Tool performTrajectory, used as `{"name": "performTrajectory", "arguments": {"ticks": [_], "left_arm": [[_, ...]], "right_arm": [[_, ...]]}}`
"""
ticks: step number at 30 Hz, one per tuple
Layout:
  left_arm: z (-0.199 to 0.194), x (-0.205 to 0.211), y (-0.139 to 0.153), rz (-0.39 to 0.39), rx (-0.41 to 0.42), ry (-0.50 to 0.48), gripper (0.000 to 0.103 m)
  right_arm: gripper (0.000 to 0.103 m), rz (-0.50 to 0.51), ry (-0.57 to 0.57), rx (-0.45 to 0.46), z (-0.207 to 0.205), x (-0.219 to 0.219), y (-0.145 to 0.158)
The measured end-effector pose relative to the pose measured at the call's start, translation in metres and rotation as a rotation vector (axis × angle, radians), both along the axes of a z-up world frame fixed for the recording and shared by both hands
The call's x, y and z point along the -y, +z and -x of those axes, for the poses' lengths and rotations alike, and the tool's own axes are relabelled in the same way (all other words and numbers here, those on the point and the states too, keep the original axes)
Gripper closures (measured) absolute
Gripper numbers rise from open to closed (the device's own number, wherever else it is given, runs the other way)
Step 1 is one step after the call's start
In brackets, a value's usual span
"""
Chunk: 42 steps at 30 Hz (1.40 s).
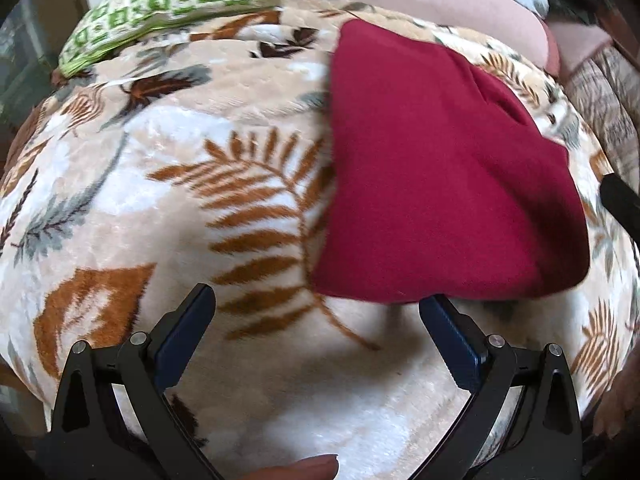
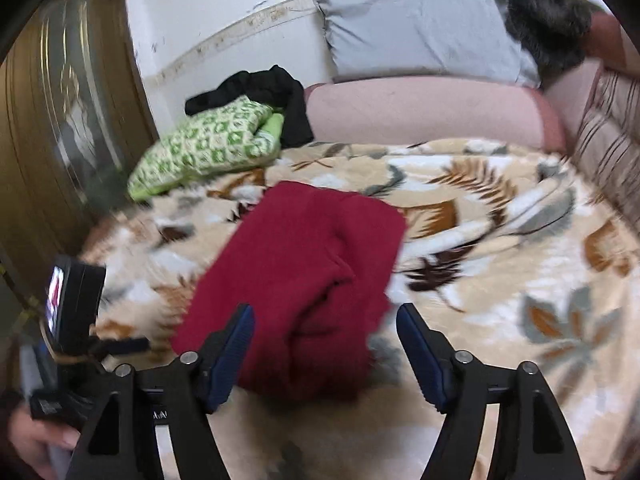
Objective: Fold small clothes
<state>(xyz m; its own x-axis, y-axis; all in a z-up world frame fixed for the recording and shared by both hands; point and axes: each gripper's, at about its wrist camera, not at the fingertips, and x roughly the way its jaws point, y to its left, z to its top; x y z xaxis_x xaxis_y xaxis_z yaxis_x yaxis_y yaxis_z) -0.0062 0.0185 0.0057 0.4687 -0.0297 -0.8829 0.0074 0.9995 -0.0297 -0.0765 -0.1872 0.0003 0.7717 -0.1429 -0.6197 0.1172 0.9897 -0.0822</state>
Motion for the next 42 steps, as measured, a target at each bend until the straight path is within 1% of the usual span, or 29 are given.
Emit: {"name": "performTrajectory", "arguments": {"ticks": [3,5,6,8,9,10,11,12,14,15,16,17,18,19,20,21,22,24,25,27,29,30,31,32,34,36,37,39,42], "left_arm": [[-0.001,-0.008,0.010,0.056,0.026,0.012,0.001],[0.001,-0.010,0.019,0.081,0.060,-0.006,0.001],[0.003,-0.008,0.022,0.083,0.071,-0.020,0.001],[0.008,-0.005,0.025,0.086,0.078,-0.046,0.001],[0.009,-0.003,0.026,0.092,0.080,-0.058,0.001],[0.013,0.000,0.028,0.099,0.082,-0.072,0.001],[0.016,0.001,0.031,0.112,0.090,-0.086,0.001],[0.020,0.002,0.035,0.131,0.107,-0.101,0.001],[0.022,0.002,0.046,0.138,0.161,-0.112,0.001],[0.020,0.000,0.052,0.126,0.196,-0.101,0.001],[0.014,-0.002,0.054,0.121,0.210,-0.083,0.001],[0.004,-0.005,0.053,0.126,0.192,-0.063,0.001],[-0.008,-0.007,0.049,0.138,0.162,-0.053,0.001],[-0.021,-0.009,0.041,0.151,0.119,-0.051,0.001],[-0.032,-0.009,0.030,0.164,0.068,-0.049,0.001],[-0.039,-0.009,0.021,0.182,0.029,-0.048,0.001],[-0.044,-0.008,0.009,0.211,-0.017,-0.050,0.001],[-0.043,-0.005,-0.004,0.250,-0.058,-0.046,0.001],[-0.042,-0.005,-0.005,0.270,-0.066,-0.049,0.001],[-0.039,0.000,-0.004,0.297,-0.066,-0.079,0.001],[-0.036,0.004,-0.004,0.325,-0.075,-0.104,0.001],[-0.033,0.006,-0.005,0.334,-0.076,-0.108,0.001],[-0.031,0.007,-0.004,0.336,-0.071,-0.115,0.001],[-0.031,0.009,-0.003,0.343,-0.067,-0.127,0.001],[-0.029,0.013,0.001,0.360,-0.052,-0.147,0.001],[-0.028,0.016,0.003,0.348,-0.034,-0.154,0.001],[-0.029,0.018,0.002,0.335,-0.033,-0.154,0.001],[-0.030,0.019,-0.002,0.320,-0.045,-0.145,0.001],[-0.033,0.020,-0.003,0.323,-0.051,-0.136,0.001]], "right_arm": [[0.032,-0.111,-0.012,-0.014,-0.015,0.015,-0.006],[0.031,-0.177,0.006,-0.018,-0.025,0.021,-0.009],[0.031,-0.186,0.008,-0.019,-0.029,0.023,-0.009],[0.029,-0.173,-0.041,-0.017,-0.037,0.032,-0.014],[0.029,-0.196,-0.053,-0.022,-0.039,0.037,-0.019],[0.029,-0.251,-0.083,-0.058,-0.044,0.048,-0.029],[0.029,-0.282,-0.102,-0.081,-0.046,0.054,-0.034],[0.029,-0.338,-0.129,-0.118,-0.049,0.062,-0.045],[0.029,-0.408,-0.160,-0.160,-0.050,0.071,-0.056],[0.029,-0.448,-0.159,-0.144,-0.048,0.073,-0.056],[0.029,-0.501,-0.135,-0.110,-0.047,0.074,-0.052],[0.028,-0.516,-0.115,-0.091,-0.047,0.073,-0.049],[0.028,-0.507,-0.104,-0.082,-0.047,0.072,-0.047],[0.027,-0.475,-0.112,-0.098,-0.050,0.071,-0.049],[0.026,-0.452,-0.134,-0.134,-0.054,0.072,-0.057],[0.026,-0.476,-0.144,-0.154,-0.057,0.076,-0.065],[0.024,-0.488,-0.139,-0.136,-0.057,0.077,-0.067],[0.022,-0.490,-0.115,-0.121,-0.059,0.077,-0.066],[0.024,-0.500,-0.091,-0.121,-0.062,0.077,-0.066],[0.029,-0.489,-0.078,-0.113,-0.066,0.077,-0.065],[0.040,-0.499,-0.086,-0.107,-0.068,0.083,-0.065],[0.043,-0.505,-0.090,-0.111,-0.069,0.085,-0.065],[0.056,-0.506,-0.084,-0.115,-0.070,0.085,-0.064],[0.064,-0.488,-0.056,-0.121,-0.071,0.080,-0.060],[0.069,-0.437,-0.012,-0.104,-0.069,0.072,-0.048],[0.070,-0.404,0.005,-0.076,-0.070,0.071,-0.037],[0.070,-0.395,-0.006,-0.064,-0.074,0.076,-0.034],[0.071,-0.413,-0.048,-0.067,-0.082,0.092,-0.037],[0.069,-0.478,-0.096,-0.112,-0.093,0.111,-0.057]]}}
